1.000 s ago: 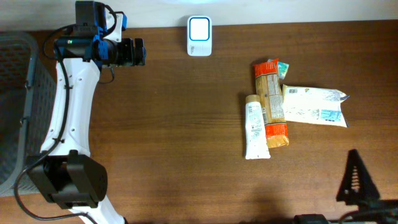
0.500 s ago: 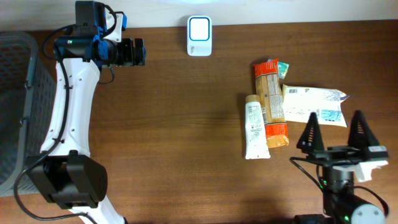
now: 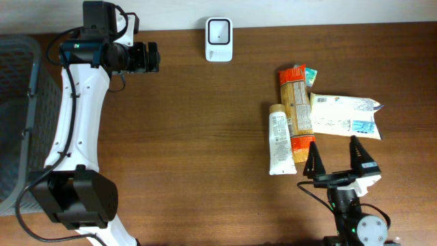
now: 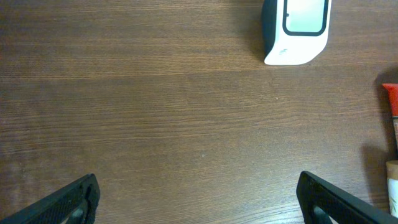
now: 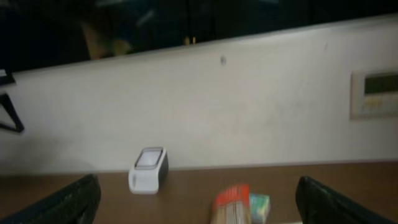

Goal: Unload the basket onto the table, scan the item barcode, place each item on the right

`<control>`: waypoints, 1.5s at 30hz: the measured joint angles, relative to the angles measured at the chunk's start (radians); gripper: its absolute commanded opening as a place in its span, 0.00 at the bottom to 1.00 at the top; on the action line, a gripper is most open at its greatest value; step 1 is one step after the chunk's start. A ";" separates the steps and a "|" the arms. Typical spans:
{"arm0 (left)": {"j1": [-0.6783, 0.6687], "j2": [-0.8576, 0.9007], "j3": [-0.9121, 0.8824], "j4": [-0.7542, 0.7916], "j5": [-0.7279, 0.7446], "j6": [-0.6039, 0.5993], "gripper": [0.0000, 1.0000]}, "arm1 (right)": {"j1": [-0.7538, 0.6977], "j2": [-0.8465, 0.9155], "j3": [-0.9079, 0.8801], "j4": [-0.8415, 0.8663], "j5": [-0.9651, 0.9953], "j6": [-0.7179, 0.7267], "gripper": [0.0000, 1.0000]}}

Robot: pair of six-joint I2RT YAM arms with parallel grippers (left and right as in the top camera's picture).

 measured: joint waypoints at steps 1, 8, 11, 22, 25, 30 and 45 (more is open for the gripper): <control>0.000 0.000 0.000 0.001 0.000 0.000 0.99 | 0.000 -0.001 -0.002 -0.068 -0.003 0.000 0.99; 0.000 0.000 0.000 0.001 0.000 0.000 0.99 | -0.001 -0.002 -0.004 -0.303 -0.006 0.000 0.99; 0.000 0.000 0.000 0.001 0.000 0.000 0.99 | -0.001 -0.002 -0.004 -0.303 -0.006 0.001 0.99; 0.000 0.000 0.000 0.001 0.000 0.000 0.99 | -0.001 -0.002 -0.004 -0.303 -0.006 0.000 0.99; 0.000 0.000 0.000 -0.018 -0.012 0.000 0.99 | -0.001 -0.002 -0.004 -0.303 -0.006 0.000 0.99; 0.000 -0.150 -0.241 0.254 0.035 0.131 0.99 | -0.001 -0.002 -0.004 -0.303 -0.006 0.000 0.99; 0.040 -1.339 -1.804 1.336 0.075 0.279 0.99 | -0.001 -0.004 -0.003 -0.303 -0.006 0.000 0.99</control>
